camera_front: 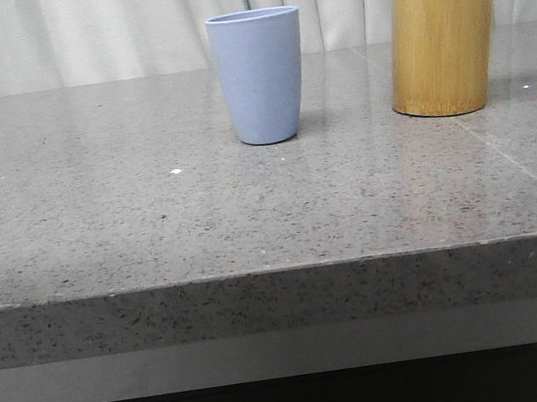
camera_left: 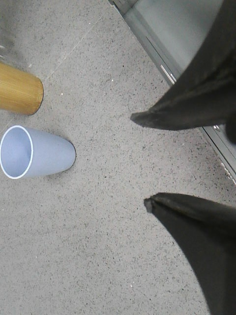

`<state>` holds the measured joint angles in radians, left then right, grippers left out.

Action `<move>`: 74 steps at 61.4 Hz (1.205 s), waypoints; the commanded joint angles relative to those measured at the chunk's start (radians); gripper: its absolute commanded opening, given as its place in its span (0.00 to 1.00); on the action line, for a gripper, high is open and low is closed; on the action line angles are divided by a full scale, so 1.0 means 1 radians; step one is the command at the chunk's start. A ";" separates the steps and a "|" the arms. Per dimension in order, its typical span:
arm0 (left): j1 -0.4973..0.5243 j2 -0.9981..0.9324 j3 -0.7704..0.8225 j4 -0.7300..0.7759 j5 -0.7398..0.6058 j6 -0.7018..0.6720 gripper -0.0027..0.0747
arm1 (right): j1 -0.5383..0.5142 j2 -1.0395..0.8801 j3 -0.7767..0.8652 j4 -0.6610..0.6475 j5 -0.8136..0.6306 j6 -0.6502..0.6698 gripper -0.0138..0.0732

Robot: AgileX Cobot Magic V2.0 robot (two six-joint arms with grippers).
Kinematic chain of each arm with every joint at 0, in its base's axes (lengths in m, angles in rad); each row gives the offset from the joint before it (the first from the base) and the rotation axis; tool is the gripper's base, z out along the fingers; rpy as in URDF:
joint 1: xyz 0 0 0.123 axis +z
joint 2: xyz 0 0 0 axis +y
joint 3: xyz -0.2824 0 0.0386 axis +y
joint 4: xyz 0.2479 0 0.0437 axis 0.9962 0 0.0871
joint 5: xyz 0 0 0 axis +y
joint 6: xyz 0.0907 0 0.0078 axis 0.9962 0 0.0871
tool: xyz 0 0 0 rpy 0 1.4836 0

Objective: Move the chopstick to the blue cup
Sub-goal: 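Lift the pink chopstick out and carry it over the blue cup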

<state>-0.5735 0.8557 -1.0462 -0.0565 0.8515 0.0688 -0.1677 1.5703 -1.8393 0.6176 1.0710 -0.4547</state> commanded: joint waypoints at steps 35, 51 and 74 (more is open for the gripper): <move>-0.005 -0.002 -0.027 -0.014 -0.074 -0.008 0.44 | 0.437 -0.049 -0.246 -0.117 0.018 -0.013 0.03; -0.005 -0.002 -0.027 -0.014 -0.074 -0.008 0.44 | 0.594 0.062 -0.246 -0.376 -0.030 0.059 0.03; -0.005 -0.002 -0.027 -0.014 -0.074 -0.008 0.44 | 0.598 0.193 -0.246 -0.388 -0.067 0.059 0.04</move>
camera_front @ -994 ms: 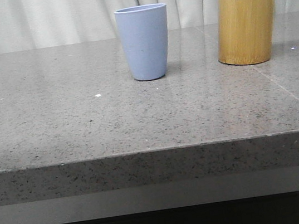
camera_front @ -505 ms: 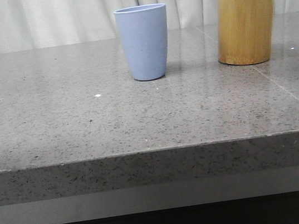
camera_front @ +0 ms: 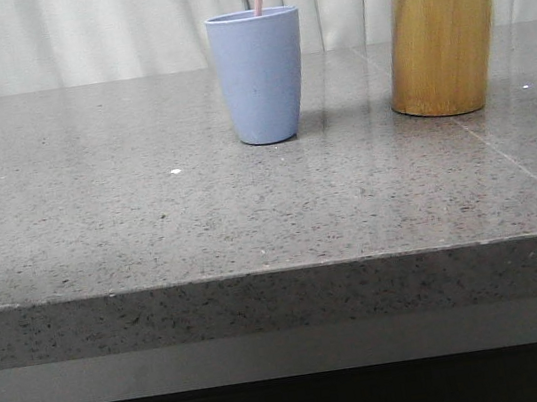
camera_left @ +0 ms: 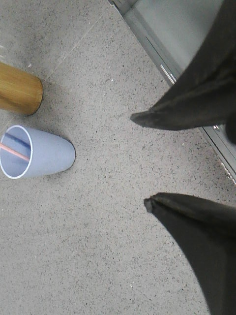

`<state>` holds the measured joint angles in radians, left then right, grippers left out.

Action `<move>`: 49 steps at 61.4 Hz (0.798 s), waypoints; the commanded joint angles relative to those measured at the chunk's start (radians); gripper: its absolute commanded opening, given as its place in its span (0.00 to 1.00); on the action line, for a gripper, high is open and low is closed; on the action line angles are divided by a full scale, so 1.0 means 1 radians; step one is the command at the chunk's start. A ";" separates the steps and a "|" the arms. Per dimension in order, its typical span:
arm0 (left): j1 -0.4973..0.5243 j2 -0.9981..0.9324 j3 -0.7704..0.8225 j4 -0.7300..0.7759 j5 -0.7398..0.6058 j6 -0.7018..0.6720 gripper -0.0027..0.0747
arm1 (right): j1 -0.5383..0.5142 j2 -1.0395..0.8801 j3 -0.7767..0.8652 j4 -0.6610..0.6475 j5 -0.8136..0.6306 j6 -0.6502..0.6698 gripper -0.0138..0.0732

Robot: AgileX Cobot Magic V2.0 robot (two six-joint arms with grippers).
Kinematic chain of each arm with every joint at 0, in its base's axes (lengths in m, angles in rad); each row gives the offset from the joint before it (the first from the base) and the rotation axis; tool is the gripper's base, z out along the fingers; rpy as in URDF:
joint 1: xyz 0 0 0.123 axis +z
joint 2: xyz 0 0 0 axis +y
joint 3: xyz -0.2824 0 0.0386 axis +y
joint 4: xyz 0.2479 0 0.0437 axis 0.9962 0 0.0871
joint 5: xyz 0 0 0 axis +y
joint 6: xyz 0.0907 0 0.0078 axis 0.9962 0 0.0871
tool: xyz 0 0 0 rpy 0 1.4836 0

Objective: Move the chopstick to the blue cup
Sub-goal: 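Lift the pink chopstick out and carry it over the blue cup, then lower the chopstick into the blue cup and open the right gripper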

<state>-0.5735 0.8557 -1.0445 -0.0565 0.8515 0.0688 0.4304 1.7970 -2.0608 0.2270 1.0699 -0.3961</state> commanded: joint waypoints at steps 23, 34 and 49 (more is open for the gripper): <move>-0.005 -0.002 -0.028 -0.014 -0.074 -0.008 0.44 | 0.000 -0.004 -0.025 0.004 -0.064 0.019 0.39; -0.005 -0.002 -0.028 -0.014 -0.074 -0.008 0.44 | 0.000 -0.013 -0.031 0.004 -0.066 0.031 0.59; -0.005 -0.002 -0.028 -0.014 -0.074 -0.008 0.44 | -0.002 -0.116 -0.031 -0.028 -0.028 0.044 0.59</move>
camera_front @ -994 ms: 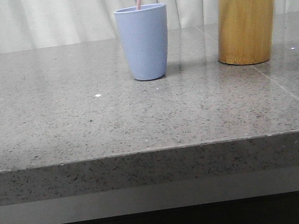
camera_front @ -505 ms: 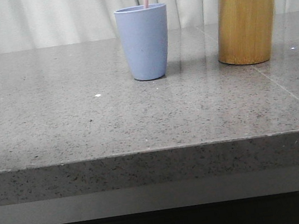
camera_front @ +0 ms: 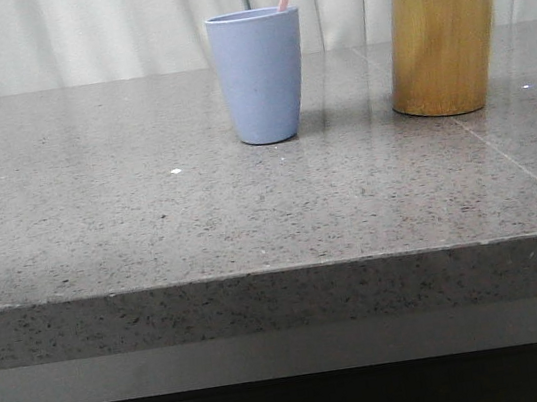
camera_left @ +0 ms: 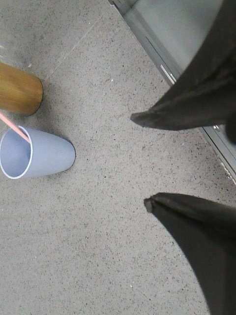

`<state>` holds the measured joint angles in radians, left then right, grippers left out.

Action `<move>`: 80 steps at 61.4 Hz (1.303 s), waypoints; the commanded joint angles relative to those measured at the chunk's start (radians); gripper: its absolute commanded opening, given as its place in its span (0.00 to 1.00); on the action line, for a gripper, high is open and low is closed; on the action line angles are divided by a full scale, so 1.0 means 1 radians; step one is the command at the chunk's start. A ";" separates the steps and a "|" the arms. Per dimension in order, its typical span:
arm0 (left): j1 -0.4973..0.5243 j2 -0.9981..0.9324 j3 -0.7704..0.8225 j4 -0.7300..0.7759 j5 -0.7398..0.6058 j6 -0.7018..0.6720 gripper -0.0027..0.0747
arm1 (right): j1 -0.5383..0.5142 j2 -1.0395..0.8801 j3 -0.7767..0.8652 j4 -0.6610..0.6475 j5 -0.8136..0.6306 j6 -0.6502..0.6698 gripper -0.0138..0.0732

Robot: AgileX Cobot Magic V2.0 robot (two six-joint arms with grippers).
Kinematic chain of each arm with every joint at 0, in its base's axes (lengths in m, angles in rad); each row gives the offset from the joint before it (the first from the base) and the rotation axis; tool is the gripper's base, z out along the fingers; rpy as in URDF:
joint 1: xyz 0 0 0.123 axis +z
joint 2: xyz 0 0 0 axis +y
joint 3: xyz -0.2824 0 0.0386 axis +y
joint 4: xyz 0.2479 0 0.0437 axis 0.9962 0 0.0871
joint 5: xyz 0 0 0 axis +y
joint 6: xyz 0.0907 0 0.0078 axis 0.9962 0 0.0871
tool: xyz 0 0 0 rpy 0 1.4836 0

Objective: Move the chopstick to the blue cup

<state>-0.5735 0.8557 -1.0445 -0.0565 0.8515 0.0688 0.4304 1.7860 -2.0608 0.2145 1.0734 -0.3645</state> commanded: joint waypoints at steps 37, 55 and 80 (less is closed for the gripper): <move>-0.005 -0.002 -0.028 -0.014 -0.074 -0.008 0.44 | -0.092 -0.700 0.586 -0.066 -0.069 0.268 0.59; -0.005 -0.002 -0.028 -0.014 -0.074 -0.008 0.44 | -0.092 -1.037 0.969 -0.063 -0.235 0.268 0.59; -0.005 -0.002 -0.028 -0.014 -0.074 -0.008 0.41 | -0.092 -1.315 1.227 -0.073 -0.276 0.267 0.56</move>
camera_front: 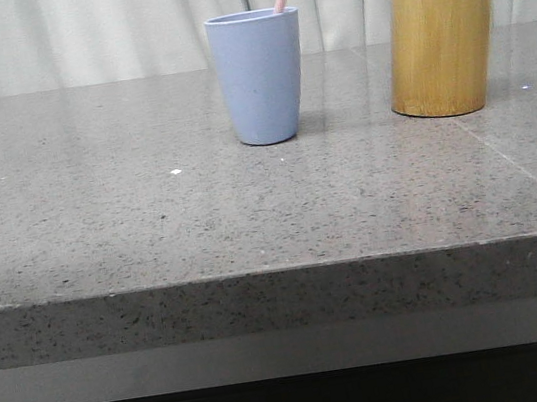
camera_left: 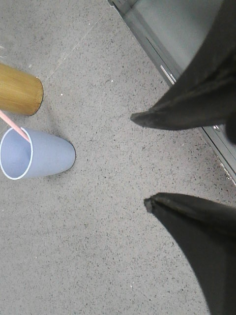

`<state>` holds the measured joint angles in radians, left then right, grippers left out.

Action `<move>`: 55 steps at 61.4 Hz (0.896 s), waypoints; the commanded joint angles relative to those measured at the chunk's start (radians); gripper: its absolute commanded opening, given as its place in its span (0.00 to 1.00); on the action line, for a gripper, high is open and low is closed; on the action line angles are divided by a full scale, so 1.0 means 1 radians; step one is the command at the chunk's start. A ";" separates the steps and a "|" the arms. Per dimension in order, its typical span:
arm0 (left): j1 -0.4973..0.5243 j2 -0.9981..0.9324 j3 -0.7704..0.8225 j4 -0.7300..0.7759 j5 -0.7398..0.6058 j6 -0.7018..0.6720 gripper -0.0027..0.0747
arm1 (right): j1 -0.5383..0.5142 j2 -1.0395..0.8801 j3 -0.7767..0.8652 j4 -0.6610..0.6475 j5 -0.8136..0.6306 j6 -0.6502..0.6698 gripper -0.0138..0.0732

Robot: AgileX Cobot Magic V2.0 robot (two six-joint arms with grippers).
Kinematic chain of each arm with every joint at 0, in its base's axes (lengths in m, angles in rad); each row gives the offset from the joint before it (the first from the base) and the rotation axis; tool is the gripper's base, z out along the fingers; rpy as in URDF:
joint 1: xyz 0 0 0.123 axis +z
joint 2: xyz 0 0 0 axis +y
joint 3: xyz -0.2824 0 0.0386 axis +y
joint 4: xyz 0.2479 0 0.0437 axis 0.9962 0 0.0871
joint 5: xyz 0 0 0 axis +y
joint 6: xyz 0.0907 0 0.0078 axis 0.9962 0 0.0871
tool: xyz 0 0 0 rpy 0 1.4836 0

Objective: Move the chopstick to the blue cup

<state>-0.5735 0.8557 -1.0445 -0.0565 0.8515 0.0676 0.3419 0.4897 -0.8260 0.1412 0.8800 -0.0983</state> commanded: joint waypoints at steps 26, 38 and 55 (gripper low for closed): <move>-0.005 -0.002 -0.028 0.024 -0.074 0.007 0.01 | -0.004 -0.025 -0.004 -0.005 -0.084 0.001 0.02; -0.005 -0.002 -0.028 0.024 -0.076 0.007 0.01 | -0.004 -0.025 -0.004 -0.005 -0.075 0.001 0.02; -0.005 -0.002 -0.028 0.024 -0.079 0.007 0.01 | -0.004 -0.025 -0.004 -0.005 -0.075 0.001 0.02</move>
<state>-0.5735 0.8557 -1.0445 -0.0295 0.8498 0.0735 0.3419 0.4566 -0.8092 0.1412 0.8800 -0.0983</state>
